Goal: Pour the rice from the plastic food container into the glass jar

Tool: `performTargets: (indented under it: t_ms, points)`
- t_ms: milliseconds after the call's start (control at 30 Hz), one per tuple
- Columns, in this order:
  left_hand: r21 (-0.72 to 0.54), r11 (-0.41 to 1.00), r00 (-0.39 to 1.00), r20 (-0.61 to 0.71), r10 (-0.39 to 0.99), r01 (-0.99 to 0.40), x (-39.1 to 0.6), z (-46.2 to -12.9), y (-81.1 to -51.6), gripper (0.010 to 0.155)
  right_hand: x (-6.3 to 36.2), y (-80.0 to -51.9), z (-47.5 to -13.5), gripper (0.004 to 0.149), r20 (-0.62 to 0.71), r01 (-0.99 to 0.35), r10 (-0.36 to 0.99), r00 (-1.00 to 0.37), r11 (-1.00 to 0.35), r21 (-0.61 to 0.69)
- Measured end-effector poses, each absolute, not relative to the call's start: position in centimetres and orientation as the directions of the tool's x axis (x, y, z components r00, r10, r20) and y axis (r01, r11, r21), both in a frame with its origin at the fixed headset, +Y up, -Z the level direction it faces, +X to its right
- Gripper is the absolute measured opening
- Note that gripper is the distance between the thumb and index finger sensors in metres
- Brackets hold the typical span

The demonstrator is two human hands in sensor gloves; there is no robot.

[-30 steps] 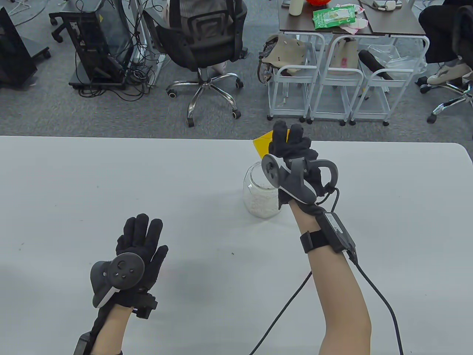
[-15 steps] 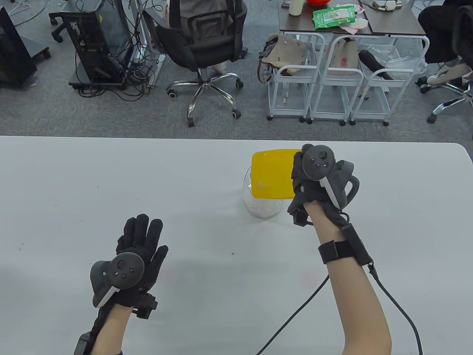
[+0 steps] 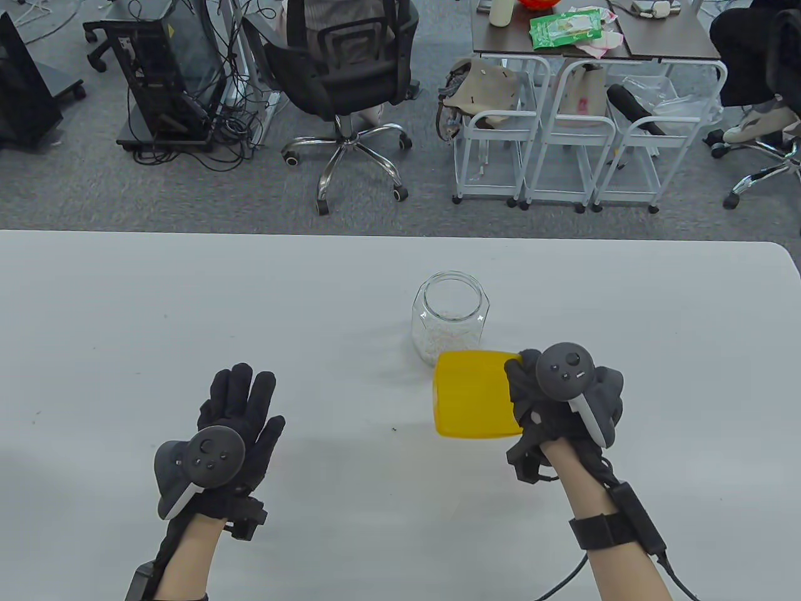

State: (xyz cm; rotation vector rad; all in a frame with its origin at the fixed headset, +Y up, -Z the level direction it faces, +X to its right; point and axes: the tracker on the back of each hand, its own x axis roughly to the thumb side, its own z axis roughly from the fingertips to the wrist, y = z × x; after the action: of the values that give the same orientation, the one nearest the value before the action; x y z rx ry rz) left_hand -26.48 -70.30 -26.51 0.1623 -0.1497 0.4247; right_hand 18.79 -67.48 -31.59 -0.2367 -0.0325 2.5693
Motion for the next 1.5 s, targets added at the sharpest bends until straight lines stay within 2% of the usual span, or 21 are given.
performTargets:
  t_ms: [200, 333, 867, 1133, 1233, 1500]
  points:
    - [0.121, 0.902, 0.903, 0.176, 0.392, -0.415, -26.4, -26.6, -70.4, 0.066, 18.6, -71.6, -29.3, 0.05, -0.189, -0.556, 0.554, -0.811, -0.83, -0.049]
    - [0.112, 0.904, 0.904, 0.17, 0.392, -0.413, -26.4, -26.7, -70.5, 0.066, 18.1, -73.4, -29.0, 0.05, -0.193, -0.57, 0.563, -0.804, -0.821, -0.02]
    - [0.072, 0.913, 0.908, 0.163, 0.385, -0.401, -25.8, -26.9, -71.1, 0.066, 16.7, -75.6, -28.8, 0.051, -0.141, -0.472, 0.459, -0.877, -0.878, 0.075]
    - [0.048, 0.918, 0.911, 0.151, 0.383, -0.394, -25.8, -27.1, -71.5, 0.066, 16.9, -75.7, -29.0, 0.054, -0.162, -0.499, 0.481, -0.862, -0.861, 0.098]
    - [0.052, 0.918, 0.911, 0.15, 0.383, -0.394, -25.8, -27.1, -71.5, 0.066, 17.4, -75.3, -28.8, 0.058, -0.161, -0.533, 0.518, -0.84, -0.843, 0.069]
    - [0.059, 0.915, 0.911, 0.141, 0.387, -0.398, -26.1, -27.0, -71.6, 0.066, 19.6, -72.0, -28.0, 0.06, -0.048, -0.459, 0.475, -0.878, -0.867, -0.193]
